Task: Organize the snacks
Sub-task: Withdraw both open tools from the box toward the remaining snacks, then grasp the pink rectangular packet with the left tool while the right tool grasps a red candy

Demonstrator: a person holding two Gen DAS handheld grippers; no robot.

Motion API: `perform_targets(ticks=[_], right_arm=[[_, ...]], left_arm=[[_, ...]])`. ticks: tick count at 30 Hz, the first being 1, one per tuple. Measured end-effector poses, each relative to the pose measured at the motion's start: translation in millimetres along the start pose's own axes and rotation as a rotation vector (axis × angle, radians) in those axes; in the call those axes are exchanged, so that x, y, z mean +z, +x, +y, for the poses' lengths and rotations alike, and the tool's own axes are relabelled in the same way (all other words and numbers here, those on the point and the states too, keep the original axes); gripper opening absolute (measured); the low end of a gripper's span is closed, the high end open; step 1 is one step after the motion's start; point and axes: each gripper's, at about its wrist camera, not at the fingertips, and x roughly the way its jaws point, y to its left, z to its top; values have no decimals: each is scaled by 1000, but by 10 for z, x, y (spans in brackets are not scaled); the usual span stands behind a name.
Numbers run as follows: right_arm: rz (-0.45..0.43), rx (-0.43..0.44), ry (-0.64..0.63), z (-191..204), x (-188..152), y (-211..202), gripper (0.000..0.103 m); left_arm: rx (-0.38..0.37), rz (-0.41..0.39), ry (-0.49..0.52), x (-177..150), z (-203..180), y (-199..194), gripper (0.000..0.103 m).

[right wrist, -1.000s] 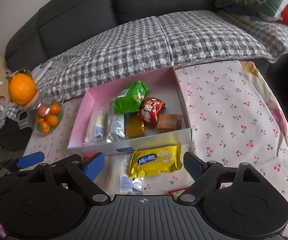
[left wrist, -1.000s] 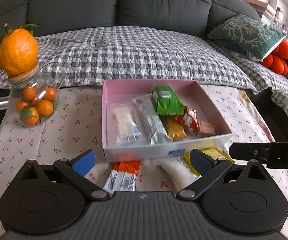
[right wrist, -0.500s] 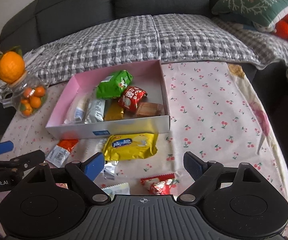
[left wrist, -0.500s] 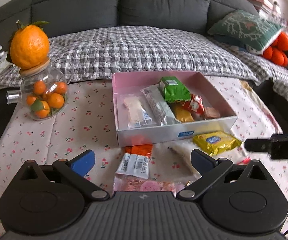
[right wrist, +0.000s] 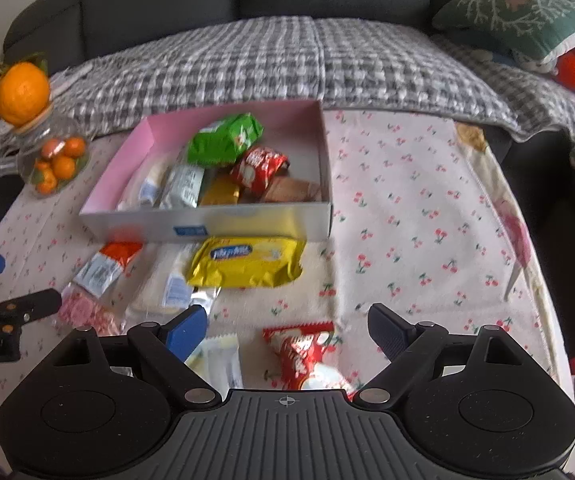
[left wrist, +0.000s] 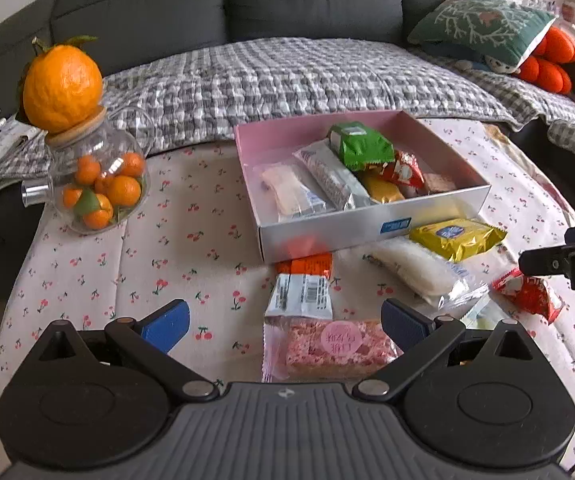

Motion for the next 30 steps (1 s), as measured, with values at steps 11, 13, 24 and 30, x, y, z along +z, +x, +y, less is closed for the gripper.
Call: perform_targets(ticks=[11, 13, 24, 30], right_arm=[[123, -33, 61, -145, -106, 173, 90], [147, -43, 86, -195, -122, 207, 90], [211, -54, 109, -180, -169, 331, 90], [227, -48, 97, -157, -181, 379, 90]], left_arm=[[-25, 51, 24, -82, 8, 191, 102], [-45, 54, 78, -79, -32, 220, 101], [-240, -40, 524, -213, -366, 299, 92], [-276, 52, 449, -142, -324, 413, 87]])
